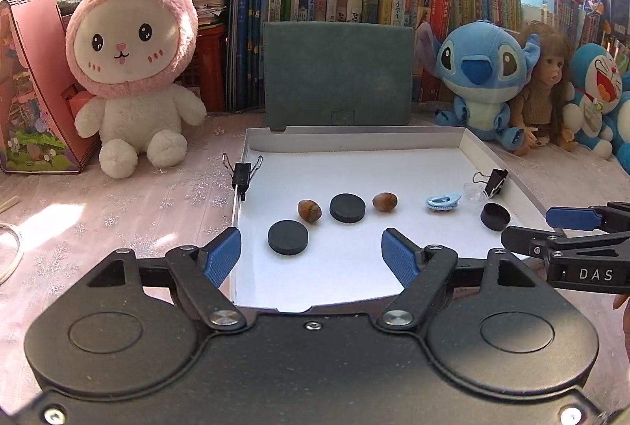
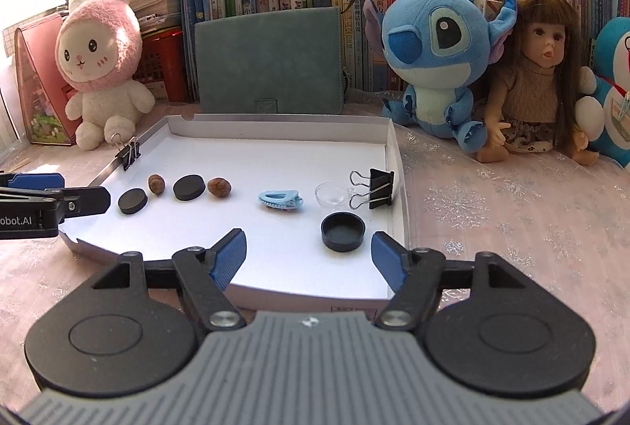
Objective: Organize rigid objects
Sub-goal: 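Withdraw both tools up and away from the tray, then move the left tool toward a black cup while the right tool moves toward red pieces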
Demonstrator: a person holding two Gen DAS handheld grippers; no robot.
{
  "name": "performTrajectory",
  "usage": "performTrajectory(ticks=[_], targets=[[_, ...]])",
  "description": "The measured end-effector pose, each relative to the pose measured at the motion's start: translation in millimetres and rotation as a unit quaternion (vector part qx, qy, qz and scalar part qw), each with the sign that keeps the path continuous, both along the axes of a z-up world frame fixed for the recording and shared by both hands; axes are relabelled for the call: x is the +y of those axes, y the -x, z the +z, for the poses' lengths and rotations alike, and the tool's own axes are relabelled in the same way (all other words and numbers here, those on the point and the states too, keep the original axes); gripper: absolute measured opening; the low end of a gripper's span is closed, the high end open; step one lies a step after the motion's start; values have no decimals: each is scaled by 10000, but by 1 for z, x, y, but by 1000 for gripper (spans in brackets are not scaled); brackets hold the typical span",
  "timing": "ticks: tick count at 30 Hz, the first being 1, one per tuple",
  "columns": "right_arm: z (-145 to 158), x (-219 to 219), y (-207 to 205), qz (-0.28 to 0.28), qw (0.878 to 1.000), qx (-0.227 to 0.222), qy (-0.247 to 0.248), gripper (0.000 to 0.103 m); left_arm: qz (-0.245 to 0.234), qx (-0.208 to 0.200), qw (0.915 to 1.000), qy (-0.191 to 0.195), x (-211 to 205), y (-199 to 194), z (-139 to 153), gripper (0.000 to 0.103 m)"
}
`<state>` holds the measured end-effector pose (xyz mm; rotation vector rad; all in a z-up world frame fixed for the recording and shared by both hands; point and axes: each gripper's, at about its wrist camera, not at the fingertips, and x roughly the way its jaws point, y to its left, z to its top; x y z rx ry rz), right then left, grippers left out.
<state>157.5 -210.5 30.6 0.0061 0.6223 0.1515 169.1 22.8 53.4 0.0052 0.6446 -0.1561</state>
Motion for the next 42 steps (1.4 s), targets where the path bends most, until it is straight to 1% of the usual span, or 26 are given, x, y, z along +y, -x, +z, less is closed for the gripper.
performTrajectory(ticks=[2,8,14,21,31,37,40,42], targets=[[1,3,13,111,9999,-92,10,85,-63,8,10000,12,-2,11,0,79],[4,9,42,344,9989,-315,61,88,-214,-44,9997,63,-7,42,1,81],[2,7,61,416,9985,-356,-13,88,-324,4,9995,45,-13,62,-3,81],[0,7,80,505,9978,-433,48,89,-431,32,9991,43,-19,80,-7,82],[-8,7,102,642,9968,-441,165,90,-504,32,9987,23,-19,107,-15,82],[-15,5,113,702,9964,-396,262,91,-553,103,9984,12,-15,125,-21,82],[-18,4,120,819,9953,-388,336,91,-622,148,9979,-42,-13,134,-24,82],[-20,2,125,1062,9931,-345,364,91,-665,188,9976,-81,-10,141,-24,82]])
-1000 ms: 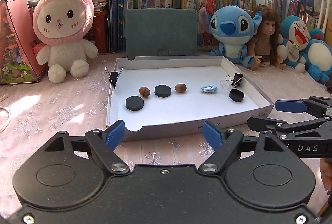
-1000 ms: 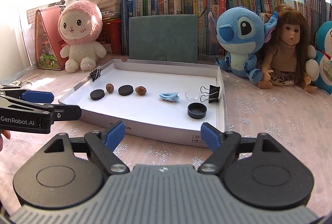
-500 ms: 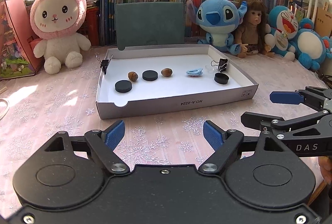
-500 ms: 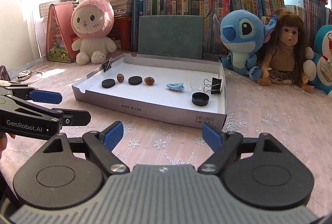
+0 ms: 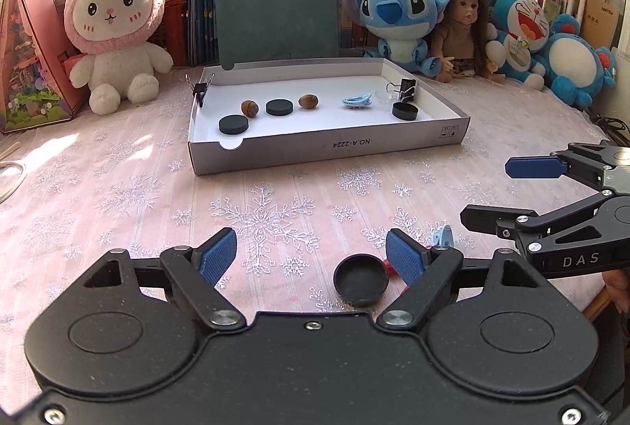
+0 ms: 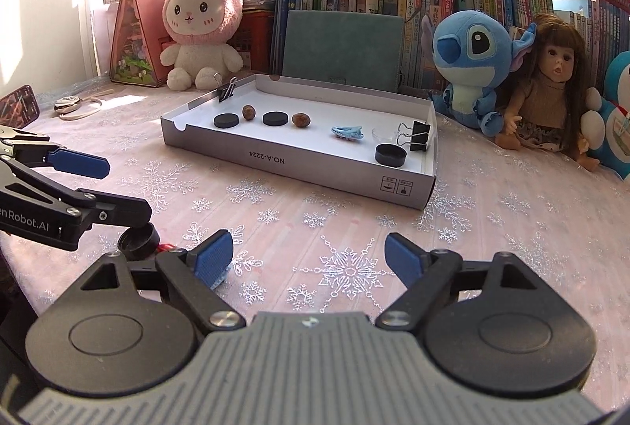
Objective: Organize rigid objects
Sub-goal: 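Move the left tool toward a black cup while the right tool moves toward red pieces, then close the left gripper on the black cup while the right gripper closes on a blue hair clip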
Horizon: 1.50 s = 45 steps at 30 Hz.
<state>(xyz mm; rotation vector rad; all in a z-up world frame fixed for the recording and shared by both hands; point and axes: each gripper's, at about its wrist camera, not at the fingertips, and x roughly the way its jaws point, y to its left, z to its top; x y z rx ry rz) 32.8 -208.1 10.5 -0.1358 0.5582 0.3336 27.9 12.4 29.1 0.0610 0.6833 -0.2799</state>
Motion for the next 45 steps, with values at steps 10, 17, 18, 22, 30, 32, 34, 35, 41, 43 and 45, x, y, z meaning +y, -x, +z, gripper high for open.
performTrajectory(ticks=[10,17,18,22,30,32,34,35,41,43,45], targets=[[-10,-1,17,614,9978,166,167,92,-196,181,9996,-26,8,24,-6,82],[-20,19,19,710,9966,61,407,92,-296,161,9994,-118,0,27,-17,75],[-21,21,19,689,9968,45,415,92,-264,140,9995,-127,-2,26,-19,73],[-23,24,16,568,9976,29,391,92,-168,111,9997,-147,-5,20,-23,66],[-24,19,9,329,9988,52,351,92,-7,77,9999,-126,0,12,-25,62],[-25,18,8,250,9990,37,371,92,37,60,9999,-157,1,11,-25,62],[-25,17,6,181,9991,35,393,92,96,35,9998,-197,2,9,-25,61],[-25,16,5,125,9991,27,400,92,116,28,9997,-200,3,9,-25,61],[-25,10,0,-179,9989,41,429,92,224,30,9996,-182,7,6,-25,60],[-25,6,-2,-308,9988,76,380,92,256,29,9995,-157,8,6,-25,60],[-24,4,-4,-435,9985,161,280,92,275,25,9995,-127,7,5,-25,59]])
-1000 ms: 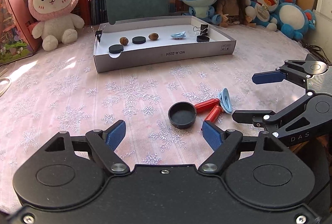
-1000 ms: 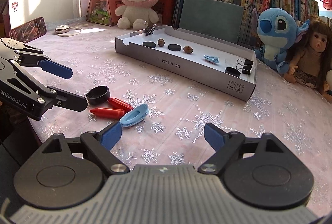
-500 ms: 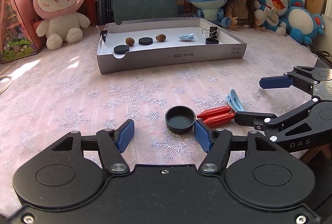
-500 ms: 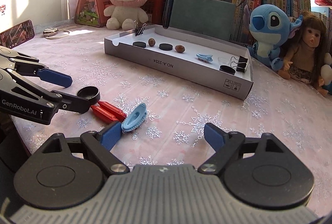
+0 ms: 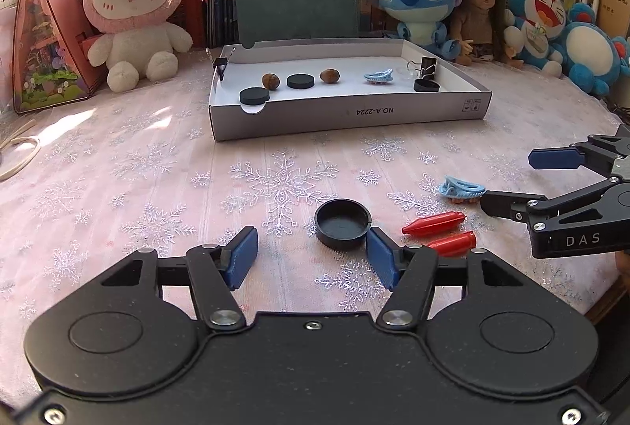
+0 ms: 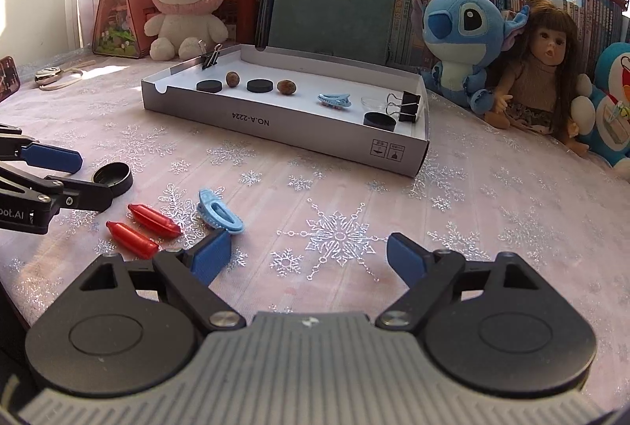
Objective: Organize rigid objects
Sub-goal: 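Close the left gripper on the black cup while the right gripper closes on a blue hair clip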
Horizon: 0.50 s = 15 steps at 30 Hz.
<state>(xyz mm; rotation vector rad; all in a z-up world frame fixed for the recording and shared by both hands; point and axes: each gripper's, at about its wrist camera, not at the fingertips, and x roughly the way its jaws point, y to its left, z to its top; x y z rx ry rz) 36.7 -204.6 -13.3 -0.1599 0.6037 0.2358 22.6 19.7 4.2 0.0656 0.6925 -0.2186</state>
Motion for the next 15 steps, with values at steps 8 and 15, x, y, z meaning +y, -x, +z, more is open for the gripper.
performTrajectory(ticks=[8,15], targets=[[5,7,3,-148,9992,209,-300,70,-1,9,9999,171,-3,-3,1,47],[8,20,8,28,9990,273,-358,49,-31,-35,9997,233,-5,-4,4,45]])
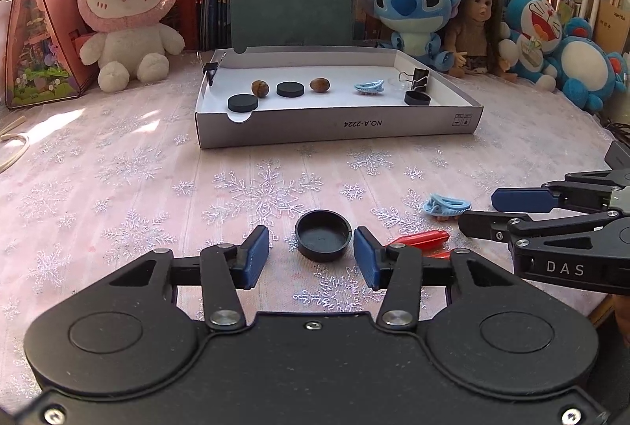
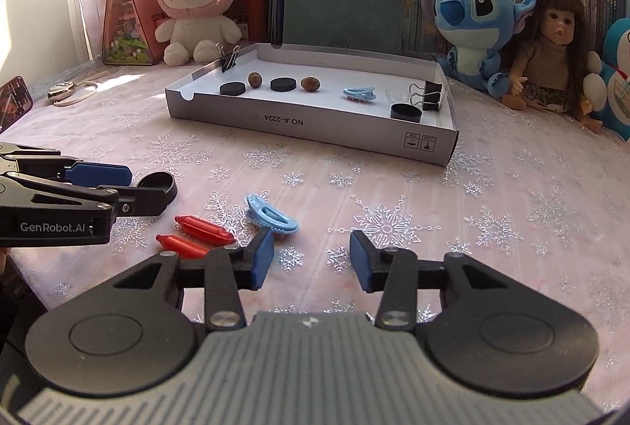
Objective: Organize rigid objects
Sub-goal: 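Close the left gripper on the black cup while the right gripper closes on a blue hair clip, then carry the black cup with the left tool while the right tool carries the hair clip into the tray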
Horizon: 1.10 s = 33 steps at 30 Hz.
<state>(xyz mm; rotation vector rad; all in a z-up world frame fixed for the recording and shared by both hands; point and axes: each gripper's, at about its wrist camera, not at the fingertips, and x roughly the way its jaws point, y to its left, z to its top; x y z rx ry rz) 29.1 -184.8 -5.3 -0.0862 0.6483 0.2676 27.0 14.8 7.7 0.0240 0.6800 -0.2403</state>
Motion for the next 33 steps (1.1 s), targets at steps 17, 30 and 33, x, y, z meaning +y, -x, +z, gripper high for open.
performTrajectory(ticks=[17,30,33], targets=[[3,17,-13,-403,9962,299,-717,52,-91,-80,9999,13,-9,-5,-2,31],[-1,32,-18,-508,9978,118,-408,48,-80,-90,9999,54,-8,-7,-3,31],[-3,36,-17,-474,9986,28,-254,47,-74,-84,9999,72,-8,-6,-3,31]])
